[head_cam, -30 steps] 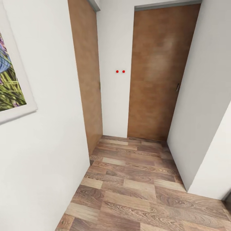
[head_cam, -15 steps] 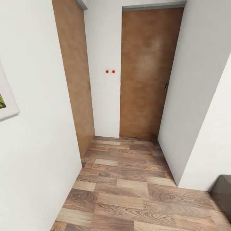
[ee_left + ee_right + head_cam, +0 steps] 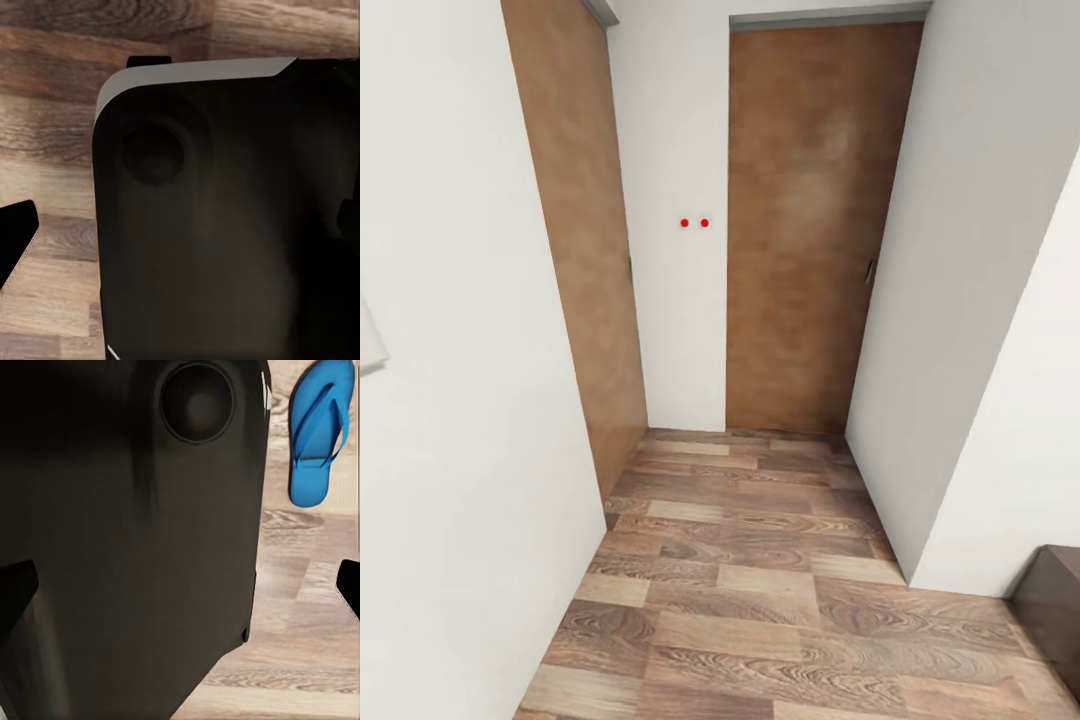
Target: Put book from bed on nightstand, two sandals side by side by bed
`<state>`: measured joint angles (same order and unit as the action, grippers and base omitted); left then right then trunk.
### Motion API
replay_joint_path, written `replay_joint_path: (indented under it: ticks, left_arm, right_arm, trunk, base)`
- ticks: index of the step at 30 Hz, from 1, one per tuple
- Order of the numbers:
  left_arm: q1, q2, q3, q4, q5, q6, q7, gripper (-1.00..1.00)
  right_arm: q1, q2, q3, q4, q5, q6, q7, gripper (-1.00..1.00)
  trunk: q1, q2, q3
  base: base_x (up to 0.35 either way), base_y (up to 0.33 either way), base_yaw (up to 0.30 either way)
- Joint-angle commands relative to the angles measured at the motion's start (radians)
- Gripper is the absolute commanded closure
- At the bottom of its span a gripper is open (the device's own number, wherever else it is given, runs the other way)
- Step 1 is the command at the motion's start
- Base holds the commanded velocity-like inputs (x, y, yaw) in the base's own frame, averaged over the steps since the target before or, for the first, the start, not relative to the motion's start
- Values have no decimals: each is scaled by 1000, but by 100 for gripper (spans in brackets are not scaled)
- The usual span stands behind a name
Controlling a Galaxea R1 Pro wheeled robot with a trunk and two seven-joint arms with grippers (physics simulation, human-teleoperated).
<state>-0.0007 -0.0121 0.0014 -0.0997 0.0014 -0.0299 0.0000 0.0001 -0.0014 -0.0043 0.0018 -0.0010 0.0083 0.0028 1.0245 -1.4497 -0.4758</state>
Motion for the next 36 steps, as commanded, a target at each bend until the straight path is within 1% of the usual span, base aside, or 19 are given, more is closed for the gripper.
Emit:
replay_joint_path:
  ticks: [1, 28, 32, 36]
  left_arm:
    - [0, 0, 0, 0, 0, -3, 0, -100]
    - [0, 0, 0, 0, 0, -4, 0, -100]
    - [0, 0, 0, 0, 0, -4, 0, -100]
    - [0, 0, 0, 0, 0, -4, 0, -100]
  right_arm:
    - [0, 0, 0, 0, 0, 1, 0, -100]
    - [0, -2, 1, 0, 3, 1, 6, -100]
    - [0, -2, 1, -1, 2, 1, 7, -100]
    - [0, -1, 0, -1, 2, 0, 7, -100]
  trunk:
    - [1, 0, -1]
    - [1, 0, -1]
    - [1, 0, -1]
    - [1, 0, -1]
  base:
    - [291, 0, -3]
    - [324, 0, 0]
    - [217, 0, 0]
    - [64, 0, 0]
